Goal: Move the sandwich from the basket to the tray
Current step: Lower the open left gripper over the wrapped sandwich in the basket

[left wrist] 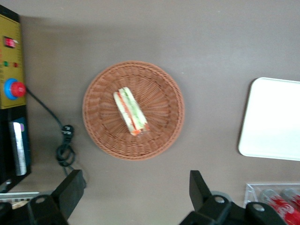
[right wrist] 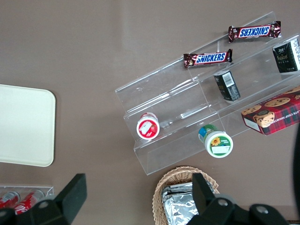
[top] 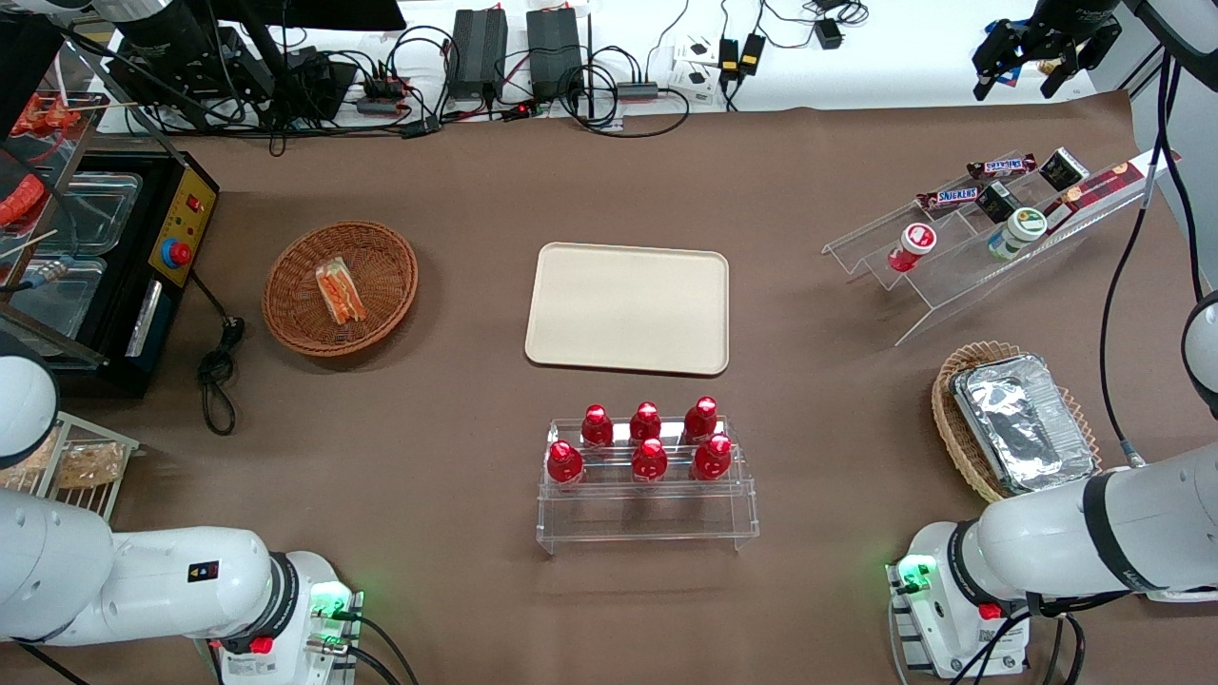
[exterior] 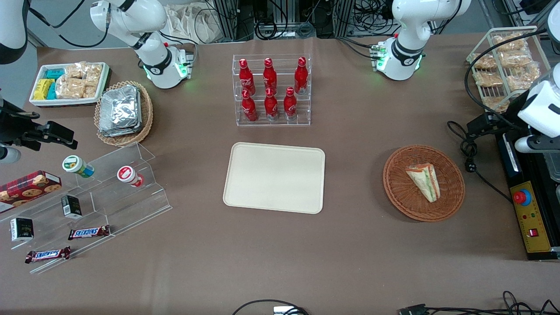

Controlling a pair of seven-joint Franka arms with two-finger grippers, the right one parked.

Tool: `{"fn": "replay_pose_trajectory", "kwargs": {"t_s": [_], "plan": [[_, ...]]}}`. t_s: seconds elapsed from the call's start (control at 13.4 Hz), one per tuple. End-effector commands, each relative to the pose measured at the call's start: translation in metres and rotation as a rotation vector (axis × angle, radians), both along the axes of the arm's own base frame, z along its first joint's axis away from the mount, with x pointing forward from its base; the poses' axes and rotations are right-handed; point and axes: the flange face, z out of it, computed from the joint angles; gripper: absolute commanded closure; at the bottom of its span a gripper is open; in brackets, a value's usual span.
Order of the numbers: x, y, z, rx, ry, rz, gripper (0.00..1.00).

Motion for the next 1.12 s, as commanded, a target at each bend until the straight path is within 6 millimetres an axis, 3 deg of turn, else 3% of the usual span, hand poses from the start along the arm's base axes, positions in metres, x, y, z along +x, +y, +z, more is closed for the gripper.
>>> {"fn": "replay_pose_trajectory", "kwargs": {"t_s": [0.0,0.15,0.45,0.67,1.04], "plan": [[0.010,0.001,0.000,-0.028,0.014,-0.007,0.00],[0.022,-0.003,-0.007,-0.014,0.018,-0.008,0.00],[0.051,0.007,-0.069,0.028,0.099,0.145,0.00],[0.057,0.016,-0.134,0.181,0.146,0.438,0.00],[0.062,0.028,-0.234,0.153,0.122,0.672,0.00]]}}
